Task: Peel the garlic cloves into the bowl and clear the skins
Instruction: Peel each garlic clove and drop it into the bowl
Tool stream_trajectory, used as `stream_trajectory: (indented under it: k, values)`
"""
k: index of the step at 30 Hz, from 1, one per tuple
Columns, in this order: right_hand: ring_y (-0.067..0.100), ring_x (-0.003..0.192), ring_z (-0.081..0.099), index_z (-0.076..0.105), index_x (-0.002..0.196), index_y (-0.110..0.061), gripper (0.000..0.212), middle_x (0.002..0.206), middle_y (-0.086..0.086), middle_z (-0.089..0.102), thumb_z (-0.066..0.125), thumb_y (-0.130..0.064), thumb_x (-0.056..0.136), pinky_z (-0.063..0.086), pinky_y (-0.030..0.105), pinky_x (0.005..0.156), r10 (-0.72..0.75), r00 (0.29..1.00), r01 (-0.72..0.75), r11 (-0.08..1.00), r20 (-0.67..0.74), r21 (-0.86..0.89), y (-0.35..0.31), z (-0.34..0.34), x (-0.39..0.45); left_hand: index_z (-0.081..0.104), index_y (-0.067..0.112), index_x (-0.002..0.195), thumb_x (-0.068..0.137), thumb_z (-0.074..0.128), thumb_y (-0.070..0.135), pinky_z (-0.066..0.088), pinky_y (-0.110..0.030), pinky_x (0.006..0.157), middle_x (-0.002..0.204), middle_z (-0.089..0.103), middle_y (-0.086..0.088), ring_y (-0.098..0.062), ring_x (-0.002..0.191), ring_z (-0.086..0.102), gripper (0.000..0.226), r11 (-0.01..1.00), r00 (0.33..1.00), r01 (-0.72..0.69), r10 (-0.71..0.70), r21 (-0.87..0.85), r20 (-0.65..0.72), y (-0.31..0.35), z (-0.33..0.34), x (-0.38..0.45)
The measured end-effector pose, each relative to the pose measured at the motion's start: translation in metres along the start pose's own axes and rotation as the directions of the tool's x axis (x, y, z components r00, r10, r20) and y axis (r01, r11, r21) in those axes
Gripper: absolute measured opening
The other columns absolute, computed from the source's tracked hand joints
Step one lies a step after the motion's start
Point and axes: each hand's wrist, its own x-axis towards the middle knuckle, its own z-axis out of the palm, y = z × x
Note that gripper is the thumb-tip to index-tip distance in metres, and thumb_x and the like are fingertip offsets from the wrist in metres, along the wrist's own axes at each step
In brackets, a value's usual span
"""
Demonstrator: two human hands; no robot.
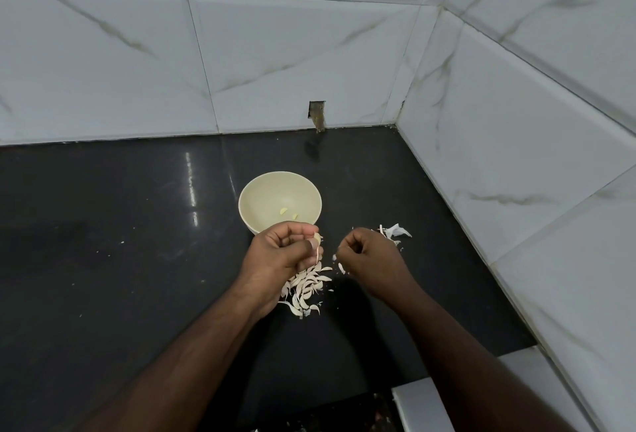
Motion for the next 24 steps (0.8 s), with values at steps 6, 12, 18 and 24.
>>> stream_trajectory:
  k: [6, 12, 18, 24]
  values:
    - [0.000, 0.075, 0.066, 0.075, 0.083, -0.025, 0.019, 0.084, -0.010, 0.075, 0.063, -0.010, 0.084, 0.049, 0.020, 0.072, 0.032, 0.996, -0.039, 0.996, -0.086, -0.074, 0.022, -0.021, 0.003, 0.071, 0.002, 0.099, 0.092, 0.062, -0.008, 0.060, -0.022, 0.073, 0.084, 0.071, -0.006, -0.014, 0.075, 0.071, 0.015, 1.000, 1.000, 0.022, -0.022, 0.005, 0.007, -0.001, 0.000, 0.000]
    - [0.002, 0.082, 0.068, 0.076, 0.110, -0.022, 0.022, 0.093, -0.008, 0.076, 0.074, -0.024, 0.088, 0.050, 0.014, 0.080, -0.065, 0.997, 0.069, 0.992, -0.043, 0.106, 0.006, -0.019, -0.001, 0.075, 0.006, 0.098, 0.087, 0.067, -0.008, 0.054, -0.024, 0.073, 0.081, 0.069, -0.012, -0.020, 0.076, 0.062, 0.019, 0.990, 0.999, -0.035, 0.035, 0.135, 0.000, -0.006, 0.001, 0.000]
    - [0.011, 0.066, 0.069, 0.077, 0.086, -0.017, 0.005, 0.074, 0.002, 0.075, 0.078, -0.013, 0.085, 0.057, 0.032, 0.069, -0.121, 0.992, 0.101, 0.926, 0.033, 0.365, -0.010, -0.001, -0.007, 0.070, 0.000, 0.095, 0.080, 0.076, -0.008, 0.057, -0.026, 0.069, 0.075, 0.071, -0.010, -0.018, 0.069, 0.067, 0.018, 0.982, 0.997, -0.067, 0.071, 0.177, -0.019, -0.006, 0.002, -0.002]
    - [0.009, 0.060, 0.063, 0.076, 0.087, -0.009, 0.016, 0.070, 0.004, 0.073, 0.069, 0.006, 0.088, 0.054, 0.021, 0.063, -0.128, 0.988, 0.073, 0.871, 0.081, 0.486, -0.011, 0.001, -0.009, 0.070, -0.004, 0.094, 0.083, 0.072, -0.011, 0.059, -0.020, 0.064, 0.070, 0.072, -0.010, -0.016, 0.066, 0.070, 0.013, 0.991, 0.999, -0.041, 0.045, 0.125, -0.027, -0.004, 0.000, -0.006]
